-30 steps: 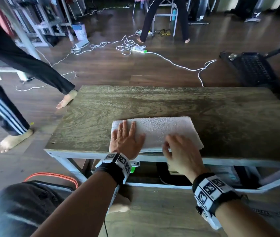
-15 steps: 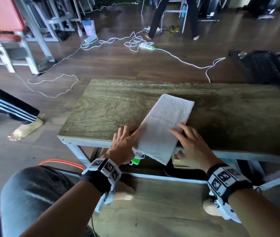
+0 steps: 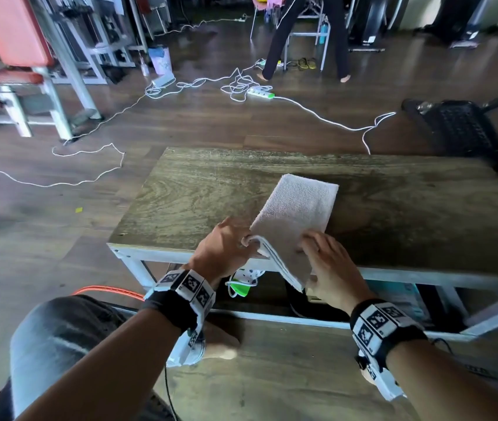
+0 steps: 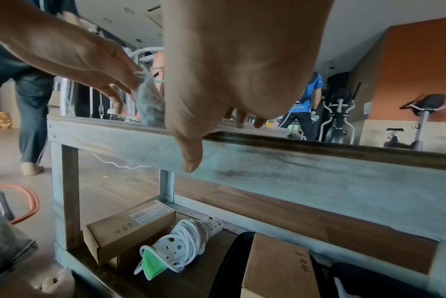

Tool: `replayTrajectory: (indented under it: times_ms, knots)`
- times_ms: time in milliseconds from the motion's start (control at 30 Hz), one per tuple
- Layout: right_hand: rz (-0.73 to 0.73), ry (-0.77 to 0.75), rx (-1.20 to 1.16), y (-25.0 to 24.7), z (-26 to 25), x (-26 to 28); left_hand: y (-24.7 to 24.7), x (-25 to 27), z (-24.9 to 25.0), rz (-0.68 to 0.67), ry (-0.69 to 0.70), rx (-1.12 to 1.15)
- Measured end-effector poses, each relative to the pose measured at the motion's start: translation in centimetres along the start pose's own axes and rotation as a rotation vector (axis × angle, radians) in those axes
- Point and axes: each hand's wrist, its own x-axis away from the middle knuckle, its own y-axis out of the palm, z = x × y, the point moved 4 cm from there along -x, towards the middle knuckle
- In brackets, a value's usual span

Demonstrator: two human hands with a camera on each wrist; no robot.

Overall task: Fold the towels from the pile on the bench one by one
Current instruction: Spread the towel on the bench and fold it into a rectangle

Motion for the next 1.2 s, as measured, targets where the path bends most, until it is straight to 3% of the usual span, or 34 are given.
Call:
replayTrajectory:
  times_ms: [133, 200, 300, 400, 500, 633, 767, 933, 1100, 1200]
  knots:
    - [0.047, 0.025, -0.147, -0.4, 0.9, -0.1, -0.8, -0.3, 0.6, 0.115, -0.066, 0.119]
    - [0.050, 0.065, -0.328, -1.3, 0.8, -0.4, -1.2, -0.2, 1.0, 0.124, -0.091, 0.220]
    - [0.006, 0.238, -0.596, -2.9, 0.9, -0.8, -1.9, -0.1, 2.2, 0.152, -0.133, 0.382]
    - [-0.046, 0.340, -0.743, -3.2, 1.9, -1.3, -1.5, 0.4, 3.0, 0.000, -0.213, 0.582]
    - [-0.080, 0.390, -0.803, -3.1, 2.6, -1.7, -0.2, 0.4, 1.8, -0.105, -0.253, 0.469]
    - [-0.054, 0.399, -0.877, -3.9, 2.8, -2.7, 0.2, -1.2, 0.7, -0.017, -0.345, 0.454]
    - [0.097, 0.492, -0.816, -4.6, 4.4, -5.3, 0.4, -4.9, 0.5, 0.045, -0.338, 0.362]
    - [-0.072, 0.638, -0.732, -2.9, 6.2, -7.9, 2.5, -7.6, -1.3, -0.061, -0.516, 0.245]
    - [-0.051, 0.635, -0.573, -2.8, 7.0, -8.9, 2.9, -7.4, -1.4, 0.093, -0.482, 0.185]
    - [-0.029, 0.607, -0.523, -2.4, 7.0, -9.3, 2.9, -7.5, -1.4, 0.105, -0.470, 0.163]
